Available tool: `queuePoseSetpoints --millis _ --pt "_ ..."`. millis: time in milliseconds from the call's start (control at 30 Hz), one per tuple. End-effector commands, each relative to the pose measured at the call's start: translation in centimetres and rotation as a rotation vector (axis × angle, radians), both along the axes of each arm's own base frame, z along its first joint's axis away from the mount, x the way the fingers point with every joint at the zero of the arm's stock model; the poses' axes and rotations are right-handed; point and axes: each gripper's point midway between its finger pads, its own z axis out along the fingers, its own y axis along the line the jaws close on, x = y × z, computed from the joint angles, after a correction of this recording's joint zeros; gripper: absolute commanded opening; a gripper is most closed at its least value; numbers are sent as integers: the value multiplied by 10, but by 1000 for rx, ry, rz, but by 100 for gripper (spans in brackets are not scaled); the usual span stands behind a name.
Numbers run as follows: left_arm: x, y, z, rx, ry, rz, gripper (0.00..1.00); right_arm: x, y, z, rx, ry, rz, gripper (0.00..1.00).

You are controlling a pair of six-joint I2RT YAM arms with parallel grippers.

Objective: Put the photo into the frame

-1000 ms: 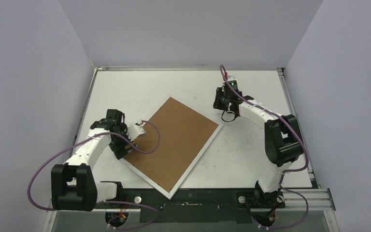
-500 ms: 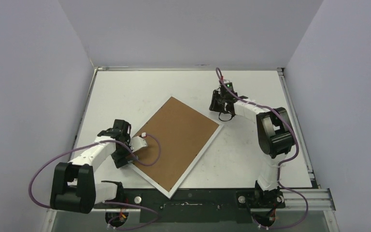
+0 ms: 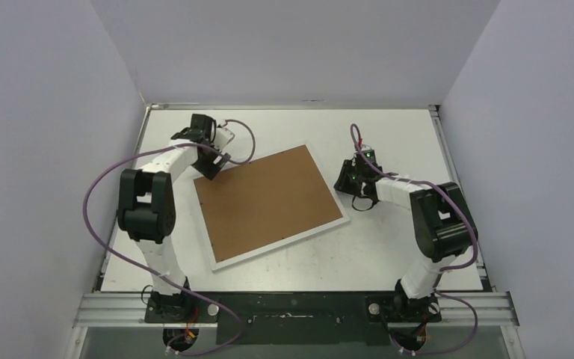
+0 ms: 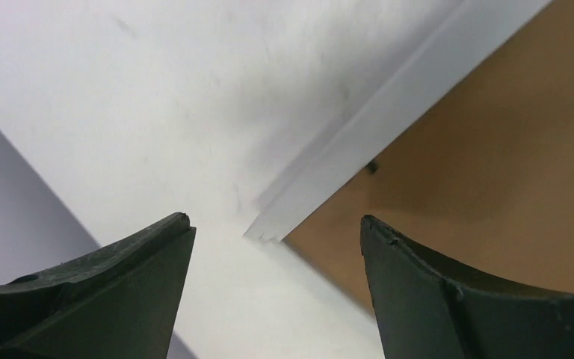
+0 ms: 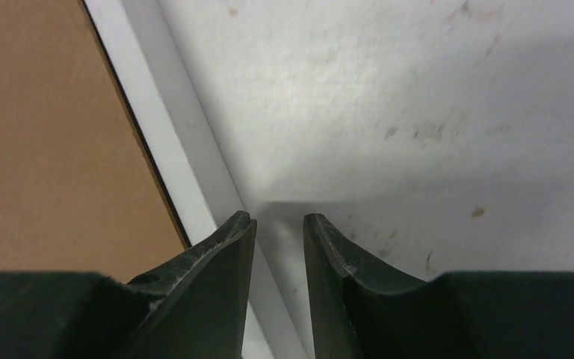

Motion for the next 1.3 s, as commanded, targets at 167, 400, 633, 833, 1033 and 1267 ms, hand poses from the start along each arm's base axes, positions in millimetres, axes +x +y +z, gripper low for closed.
queuePoseSetpoints --millis 167,400,633,833,1033,1267 --pt "55 -50 11 -270 -30 95 80 -54 14 26 113 19 39 34" --pt "38 9 82 -448 -84 231 81 -30 0 64 71 -75 24 35" --pt "-35 47 32 -449 56 330 73 -4 34 78 108 -129 95 33" --pt "-69 66 -22 -380 120 388 64 9 68 65 98 -116 149 28" --pt "-62 54 -39 -403 132 371 63 9 82 51 106 -87 165 27" --pt "-50 35 -50 -411 143 330 63 -3 89 40 97 -55 182 26"
